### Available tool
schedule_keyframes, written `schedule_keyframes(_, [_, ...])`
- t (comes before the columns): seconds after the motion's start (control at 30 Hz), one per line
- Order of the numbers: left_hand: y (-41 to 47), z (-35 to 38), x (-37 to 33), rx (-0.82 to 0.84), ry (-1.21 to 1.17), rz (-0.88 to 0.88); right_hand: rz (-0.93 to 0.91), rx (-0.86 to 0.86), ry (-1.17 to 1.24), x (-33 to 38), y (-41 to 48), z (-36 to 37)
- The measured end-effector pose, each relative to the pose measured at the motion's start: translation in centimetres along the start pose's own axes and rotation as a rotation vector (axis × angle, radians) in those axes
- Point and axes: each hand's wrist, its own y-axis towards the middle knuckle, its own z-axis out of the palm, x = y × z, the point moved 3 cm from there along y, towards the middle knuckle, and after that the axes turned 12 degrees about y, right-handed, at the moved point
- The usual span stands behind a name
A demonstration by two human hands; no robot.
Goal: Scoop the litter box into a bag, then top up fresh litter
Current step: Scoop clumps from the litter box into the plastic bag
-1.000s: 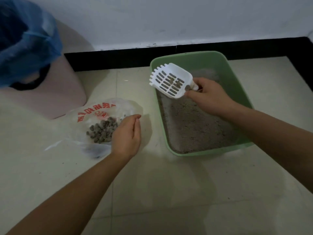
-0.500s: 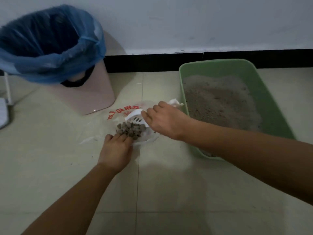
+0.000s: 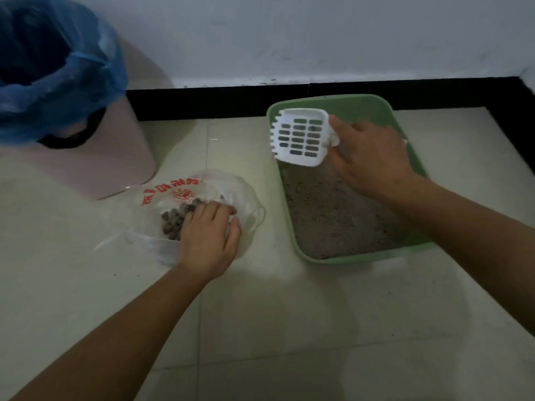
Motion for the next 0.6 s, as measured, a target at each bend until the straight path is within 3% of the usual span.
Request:
schedule_keyframes(0.17, [2.8, 0.6, -7.3, 0.06, -0.345, -0.166, 0.228, 0.12, -0.207, -7.3, -2.2, -2.0])
schedule_keyframes(0.33, [4.4, 2.3, -12.3, 0.127, -0.556, -0.416, 0.307, 0.165, -0.362, -11.1, -3.2, -3.3])
schedule_keyframes(0.53, [3.8, 2.9, -13.5, 0.014, -0.517, -0.53, 0.076, 0.076, -0.488, -10.0, -2.9, -2.3])
schedule_keyframes(0.6, [3.8, 2.9, -13.6, 0.012, -0.506, -0.532, 0.075, 0.127, -0.51, -9.8, -2.5, -1.7])
